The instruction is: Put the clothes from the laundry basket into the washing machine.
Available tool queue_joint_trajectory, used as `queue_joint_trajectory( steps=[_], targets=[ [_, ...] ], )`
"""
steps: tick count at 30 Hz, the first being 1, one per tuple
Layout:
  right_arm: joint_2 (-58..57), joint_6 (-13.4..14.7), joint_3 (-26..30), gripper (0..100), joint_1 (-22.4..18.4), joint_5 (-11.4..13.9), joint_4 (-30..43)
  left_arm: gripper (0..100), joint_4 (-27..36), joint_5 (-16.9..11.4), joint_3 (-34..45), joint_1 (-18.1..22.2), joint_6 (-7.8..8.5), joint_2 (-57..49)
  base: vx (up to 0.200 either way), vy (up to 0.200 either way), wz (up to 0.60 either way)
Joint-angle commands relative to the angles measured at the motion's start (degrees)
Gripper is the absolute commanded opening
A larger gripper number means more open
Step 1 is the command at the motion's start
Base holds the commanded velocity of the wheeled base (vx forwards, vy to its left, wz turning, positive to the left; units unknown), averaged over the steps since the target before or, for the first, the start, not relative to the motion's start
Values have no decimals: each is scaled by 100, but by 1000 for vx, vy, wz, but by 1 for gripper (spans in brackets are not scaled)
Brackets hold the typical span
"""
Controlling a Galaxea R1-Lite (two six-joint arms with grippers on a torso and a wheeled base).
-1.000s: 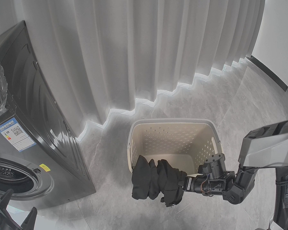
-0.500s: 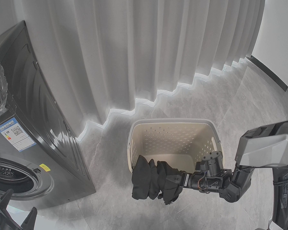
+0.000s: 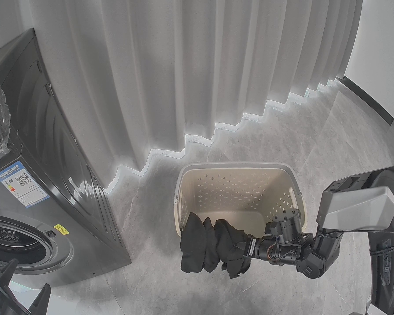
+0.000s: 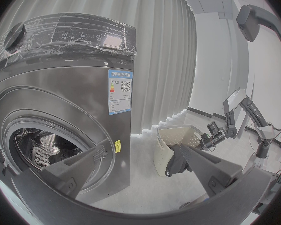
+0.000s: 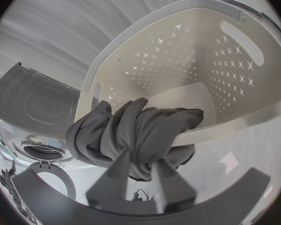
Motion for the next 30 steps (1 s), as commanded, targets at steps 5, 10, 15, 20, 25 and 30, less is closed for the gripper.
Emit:
queue_joint_trajectory(
  steps=[5, 10, 15, 20, 25, 30],
  targets=[
    [-188, 9, 256, 0, 3, -12, -175, 100, -1, 1, 101, 1, -21, 9, 0, 0, 0],
    [-504, -26, 705, 0, -6, -12, -861, 100, -1, 1, 101, 1, -30, 9, 0, 0, 0],
    [-996, -61, 1144, 0, -50, -12, -1318, 100, -1, 1, 101, 1, -39, 9, 0, 0, 0],
    [-1515, -430, 1645, 0, -50, 6, -1845, 100, -10, 1, 101, 1, -39, 9, 0, 0, 0],
    [-1884, -720, 1917, 0, 12, 14, -2162, 100, -1, 1, 101, 1, -47, 9, 0, 0, 0],
    [-2209, -958, 1847, 0, 12, 32, -2355, 100, -1, 1, 101, 1, -47, 9, 0, 0, 0]
  ],
)
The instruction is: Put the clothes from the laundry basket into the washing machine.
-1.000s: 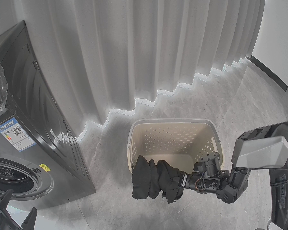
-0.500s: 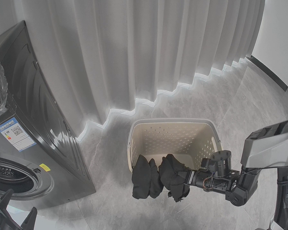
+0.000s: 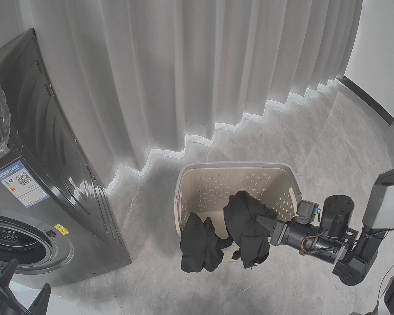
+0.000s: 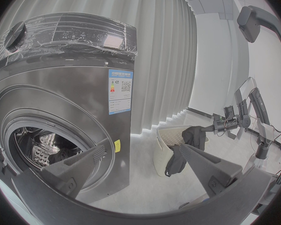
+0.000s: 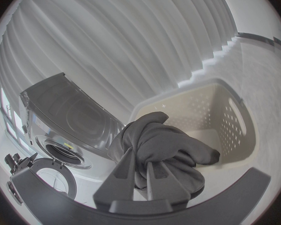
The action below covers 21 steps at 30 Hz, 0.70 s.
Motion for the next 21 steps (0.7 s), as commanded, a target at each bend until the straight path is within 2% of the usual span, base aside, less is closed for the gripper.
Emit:
queue_joint_trajectory(
  steps=[1, 2, 4, 6, 7, 9, 15, 21],
  targets=[
    [-542, -142, -15, 0, 7, 37, -34, 100, -10, 3, 101, 1, -2, 9, 0, 0, 0],
    [-542, -142, -15, 0, 7, 37, -34, 100, -10, 3, 101, 1, -2, 9, 0, 0, 0],
    [-823, -282, -85, 0, 7, 231, -34, 100, -1, 3, 101, 1, -2, 9, 0, 0, 0],
    [-920, -432, -112, 0, -2, 292, -34, 100, -1, 3, 101, 1, -2, 9, 0, 0, 0],
    [-973, -625, -191, 0, -37, 319, -34, 100, -1, 3, 101, 1, -2, 9, 0, 0, 0],
    [-1008, -801, -287, 0, -46, 327, -34, 100, -10, 3, 101, 1, -2, 9, 0, 0, 0],
    [-1025, -810, -437, 0, 33, 283, -34, 100, -1, 3, 101, 1, -2, 9, 0, 0, 0],
    [-1192, -871, -718, 0, 24, 398, 36, 100, -1, 3, 101, 1, -11, 9, 0, 0, 0]
  ],
)
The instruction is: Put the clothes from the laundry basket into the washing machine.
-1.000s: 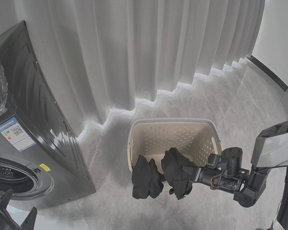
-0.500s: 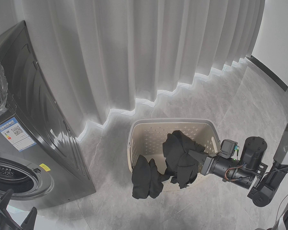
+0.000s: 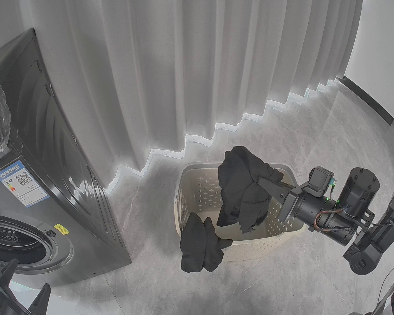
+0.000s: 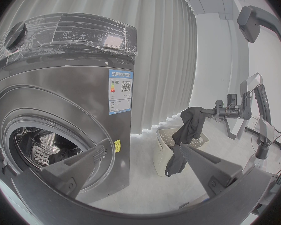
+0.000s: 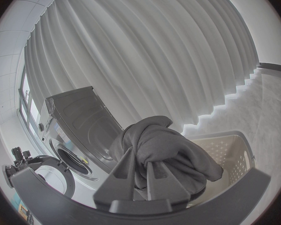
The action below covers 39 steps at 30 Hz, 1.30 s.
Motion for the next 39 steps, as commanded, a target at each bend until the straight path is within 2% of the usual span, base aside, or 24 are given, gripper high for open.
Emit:
queue_joint_trajectory(
  steps=[1, 2, 6, 10, 15, 18, 25, 28, 34, 39],
  targets=[
    [-167, -26, -141, 0, -12, 25, 41, 100, 1, 1, 101, 1, -9, 9, 0, 0, 0],
    [-184, -35, -141, 0, -12, 25, 58, 100, 1, 1, 101, 1, -9, 9, 0, 0, 0],
    [-527, -158, -124, 0, -21, 377, 366, 100, 1, 1, 101, 1, -9, 9, 0, 0, 0],
    [-984, -175, -71, 0, 67, 579, 814, 100, 1, 1, 101, 1, -9, 9, 0, 0, 0],
    [-1441, -228, -97, 0, 216, 588, 1253, 100, 1, 1, 101, 1, -9, 9, 0, 0, 0],
    [-1529, -571, -106, 0, 216, 588, 1262, 100, -8, 1, 101, 1, -17, 9, 0, 0, 0],
    [-1538, -1089, -27, 0, 251, 579, 1201, 100, -8, 1, 101, 1, -17, 9, 0, 0, 0],
    [-1564, -1080, -36, 0, 278, 579, 1201, 100, -8, 1, 101, 1, -17, 9, 0, 0, 0],
    [-1705, -878, -150, 0, 330, 605, 1253, 100, -8, 1, 101, 1, -61, 9, -200, 0, 0],
    [-1775, -878, -177, 0, 339, 623, 1315, 100, -8, 1, 101, 1, -61, 9, 0, 0, 0]
  ],
)
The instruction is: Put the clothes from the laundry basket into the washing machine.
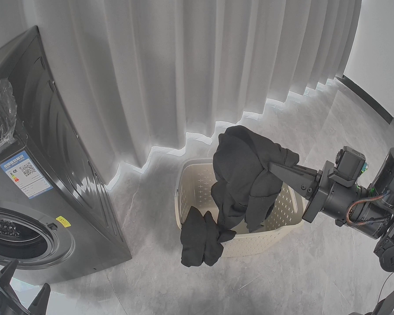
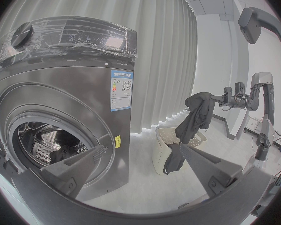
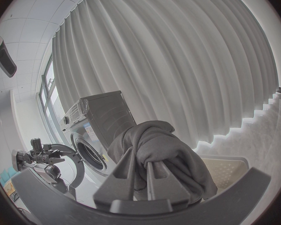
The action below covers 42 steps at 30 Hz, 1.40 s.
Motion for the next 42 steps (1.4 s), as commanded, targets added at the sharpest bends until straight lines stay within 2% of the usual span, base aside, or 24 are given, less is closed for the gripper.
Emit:
queue_joint_trajectory(
  steps=[1, 7, 12, 16, 22, 25, 31, 34, 42],
  targets=[
    [-86, 3, -25, 0, 6, 12, 32, 100, -2, 7, 101, 1, -2, 9, 0, 0, 0],
    [-95, 276, -43, 0, 68, 38, 49, 100, -2, -2, 101, 1, -19, 9, -100, 0, 0],
    [-103, 293, -122, 0, 59, 197, 41, 100, -2, -2, 101, 1, -28, 9, -200, 0, 0],
    [-174, 328, -131, 0, 68, 232, 67, 100, -2, 7, 101, 1, -28, 9, -200, 0, 0],
    [-244, 372, -184, 0, 279, 214, 76, 100, -2, -2, 101, 1, -46, 9, 0, 0, 0],
    [-235, 381, -184, 0, 288, 214, 67, 100, -2, -2, 101, 1, -37, 9, 0, 0, 0],
    [-235, 460, -192, 0, 279, 232, 58, 100, -2, -2, 101, 1, -54, 9, -200, 0, 0],
    [-235, 504, -184, 0, 288, 232, 67, 100, -2, -2, 101, 1, -142, 9, 0, 0, 0],
    [-191, 460, -140, 0, 384, 258, -47, 100, -2, -2, 101, 1, -142, 9, 0, 0, 75]
  ],
)
